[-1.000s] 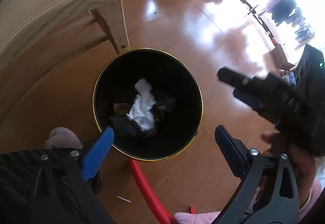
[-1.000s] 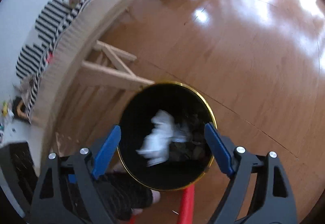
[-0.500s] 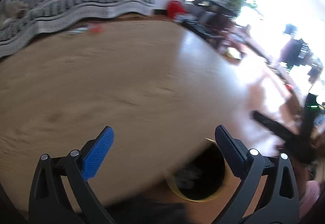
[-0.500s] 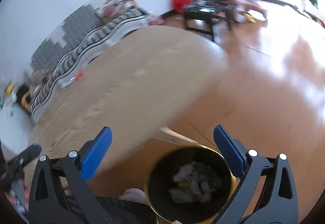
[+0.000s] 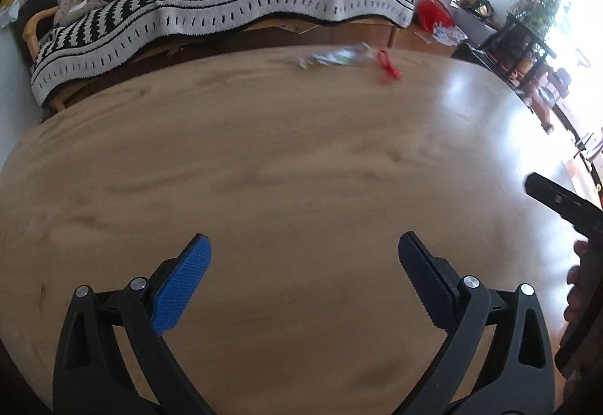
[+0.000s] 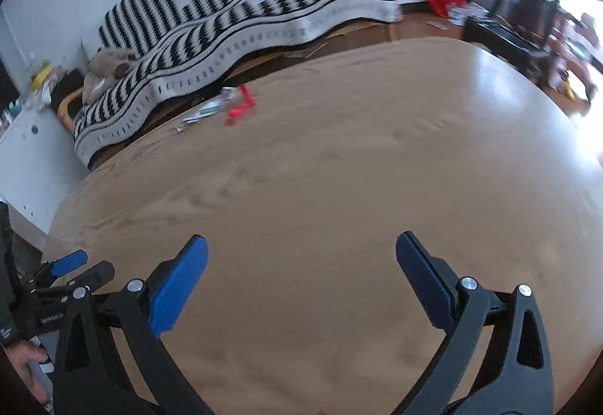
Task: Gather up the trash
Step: 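Return both grippers to the last trash on the table, then grasp the green-white wrapper with the left gripper while the right grasps the red ribbon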
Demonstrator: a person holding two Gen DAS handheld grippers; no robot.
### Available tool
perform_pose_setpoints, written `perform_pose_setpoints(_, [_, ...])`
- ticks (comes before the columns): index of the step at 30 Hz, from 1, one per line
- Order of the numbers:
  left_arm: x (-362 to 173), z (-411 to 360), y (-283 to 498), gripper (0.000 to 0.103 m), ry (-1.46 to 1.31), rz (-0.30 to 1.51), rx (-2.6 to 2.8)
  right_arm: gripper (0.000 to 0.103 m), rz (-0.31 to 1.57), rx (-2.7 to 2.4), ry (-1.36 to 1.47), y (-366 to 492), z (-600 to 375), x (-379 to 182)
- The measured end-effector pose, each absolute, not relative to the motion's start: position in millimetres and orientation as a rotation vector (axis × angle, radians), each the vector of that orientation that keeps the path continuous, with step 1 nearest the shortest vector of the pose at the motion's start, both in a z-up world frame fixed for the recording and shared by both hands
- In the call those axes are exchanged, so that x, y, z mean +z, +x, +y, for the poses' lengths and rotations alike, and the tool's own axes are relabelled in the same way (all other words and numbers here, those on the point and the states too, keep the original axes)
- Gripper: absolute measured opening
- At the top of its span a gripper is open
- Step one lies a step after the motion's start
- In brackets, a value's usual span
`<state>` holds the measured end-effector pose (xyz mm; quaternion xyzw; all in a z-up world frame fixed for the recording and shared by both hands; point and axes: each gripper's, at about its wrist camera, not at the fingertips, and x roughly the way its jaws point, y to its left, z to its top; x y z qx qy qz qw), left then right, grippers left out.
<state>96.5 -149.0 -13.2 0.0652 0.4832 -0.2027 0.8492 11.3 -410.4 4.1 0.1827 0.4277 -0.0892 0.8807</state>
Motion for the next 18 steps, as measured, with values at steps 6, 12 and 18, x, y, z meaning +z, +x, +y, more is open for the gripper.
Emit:
perform_pose_setpoints(6, [-24, -177, 174, 0.097, 0.197, 1.001, -0.442, 0.097, 0.929, -0.180, 0.341, 124, -409, -8])
perform_pose_setpoints(12, [-44, -225, 252, 0.097, 0.255, 1.030, -0.508, 0.097, 0.978, -0.238, 0.223, 213, -409, -30])
perform_pose_setpoints(18, [-56, -264, 273, 0.097, 0.377, 0.933, -0.660, 0.096, 0.959, -0.251, 0.134, 226, -419, -50])
